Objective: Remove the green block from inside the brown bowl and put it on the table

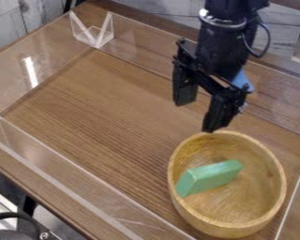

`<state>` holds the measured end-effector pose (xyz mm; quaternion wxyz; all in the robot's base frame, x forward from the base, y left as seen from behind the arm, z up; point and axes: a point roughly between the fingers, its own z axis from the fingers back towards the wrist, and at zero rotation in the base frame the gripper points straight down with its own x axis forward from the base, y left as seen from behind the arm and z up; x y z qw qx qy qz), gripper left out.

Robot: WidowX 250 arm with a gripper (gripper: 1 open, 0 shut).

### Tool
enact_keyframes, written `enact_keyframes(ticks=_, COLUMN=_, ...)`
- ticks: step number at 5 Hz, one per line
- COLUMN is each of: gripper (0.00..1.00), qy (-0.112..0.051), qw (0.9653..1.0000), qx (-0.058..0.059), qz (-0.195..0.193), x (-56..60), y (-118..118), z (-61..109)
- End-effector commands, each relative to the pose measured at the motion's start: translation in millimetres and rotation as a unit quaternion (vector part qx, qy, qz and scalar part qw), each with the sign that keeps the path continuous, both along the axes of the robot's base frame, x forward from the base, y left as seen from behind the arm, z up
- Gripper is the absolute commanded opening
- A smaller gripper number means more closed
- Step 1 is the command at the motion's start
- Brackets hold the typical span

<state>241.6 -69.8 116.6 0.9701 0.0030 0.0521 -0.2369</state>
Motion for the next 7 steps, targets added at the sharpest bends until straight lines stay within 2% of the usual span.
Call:
enact_keyframes(ticks=1, gripper=1.00, qy=-0.025, qw=0.9991, qx=-0.008, qz=-0.032, x=-3.2, y=-7.4, z=9.1)
enact_keyframes(ticks=5, gripper=1.00, qy=-0.022, qw=0.9976, qx=-0.008, qz=-0.065, x=-13.9, y=-26.6, z=-24.4)
enact_keyframes(ticks=7, gripper=1.00, qy=-0.030, qw=0.9952, qx=-0.001, qz=-0.093, x=-14.6, y=-27.4, z=-43.5)
